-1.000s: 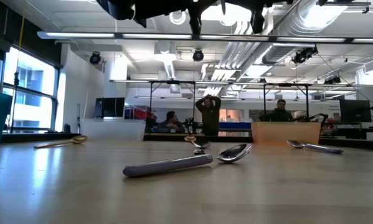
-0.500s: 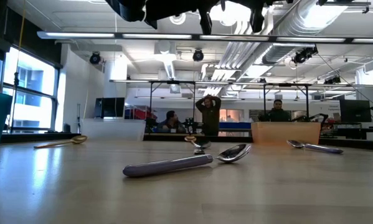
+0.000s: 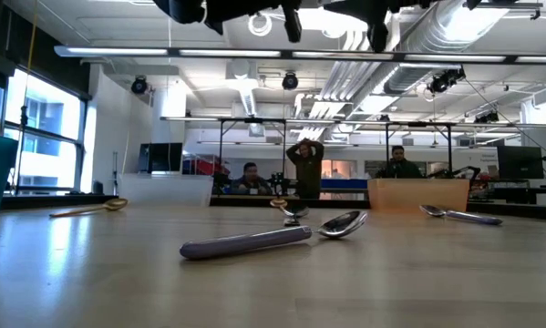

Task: Sort silverware by color (type)
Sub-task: Put the bottom right purple spoon into the blue bin

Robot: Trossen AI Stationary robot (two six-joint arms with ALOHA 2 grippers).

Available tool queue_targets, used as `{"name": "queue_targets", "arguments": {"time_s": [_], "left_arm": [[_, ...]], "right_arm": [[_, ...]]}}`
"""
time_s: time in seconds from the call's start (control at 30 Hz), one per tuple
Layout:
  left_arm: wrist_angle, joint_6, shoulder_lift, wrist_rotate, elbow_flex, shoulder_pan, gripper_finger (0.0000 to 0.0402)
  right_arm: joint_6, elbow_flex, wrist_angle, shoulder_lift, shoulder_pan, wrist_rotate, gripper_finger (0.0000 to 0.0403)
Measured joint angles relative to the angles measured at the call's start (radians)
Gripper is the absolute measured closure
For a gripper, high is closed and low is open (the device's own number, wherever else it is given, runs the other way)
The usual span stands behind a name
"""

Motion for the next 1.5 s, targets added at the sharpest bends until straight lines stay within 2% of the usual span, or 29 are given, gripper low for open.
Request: {"name": "queue_targets", "arguments": {"time_s": [0.17, 0.3, 0.47, 0.63, 0.77, 0.9, 1.1, 1.23, 1.4, 1.5], "left_arm": [[-0.175, 0.085, -0.057, -0.002, -0.001, 0.029, 0.0384], [-0.425, 0.179, -0.146, -0.006, -0.001, 0.043, 0.0384], [-0.821, 0.253, -0.272, -0.057, -0.001, 0.02, 0.0384], [-1.174, 0.194, -0.389, -0.212, -0.001, -0.055, 0.0384], [-1.365, 0.036, -0.45, -0.356, -0.001, -0.182, 0.0384], [-1.424, -0.23, -0.487, -0.477, -0.033, -0.365, 0.0384], [-1.398, -0.638, -0.506, -0.611, -0.133, -0.679, 0.0384], [-1.336, -0.892, -0.507, -0.674, -0.231, -0.845, 0.0384], [-1.197, -1.151, -0.477, -0.788, -0.344, -1.006, 0.0384], [-1.192, -1.244, -0.426, -0.817, -0.385, -1.058, 0.0384]], "right_arm": [[-0.001, 0.0, -0.059, -0.001, 0.0, -0.003, 0.0253], [-0.005, 0.0, -0.157, -0.004, 0.0, -0.008, 0.0255], [-0.048, 0.0, -0.284, -0.004, -0.003, -0.015, 0.0309], [-0.131, 0.0, -0.334, -0.004, -0.045, -0.003, 0.0389], [-0.206, 0.0, -0.337, -0.004, -0.115, -0.027, 0.039], [-0.259, 0.0, -0.337, -0.003, -0.191, -0.098, 0.0392], [-0.312, 0.0, -0.337, -0.002, -0.246, -0.124, 0.04], [-0.312, 0.0, -0.338, -0.002, -0.255, -0.143, 0.0402], [-0.312, 0.0, -0.35, -0.002, -0.255, -0.144, 0.0402], [-0.311, 0.0, -0.355, -0.002, -0.255, -0.144, 0.0403]]}}
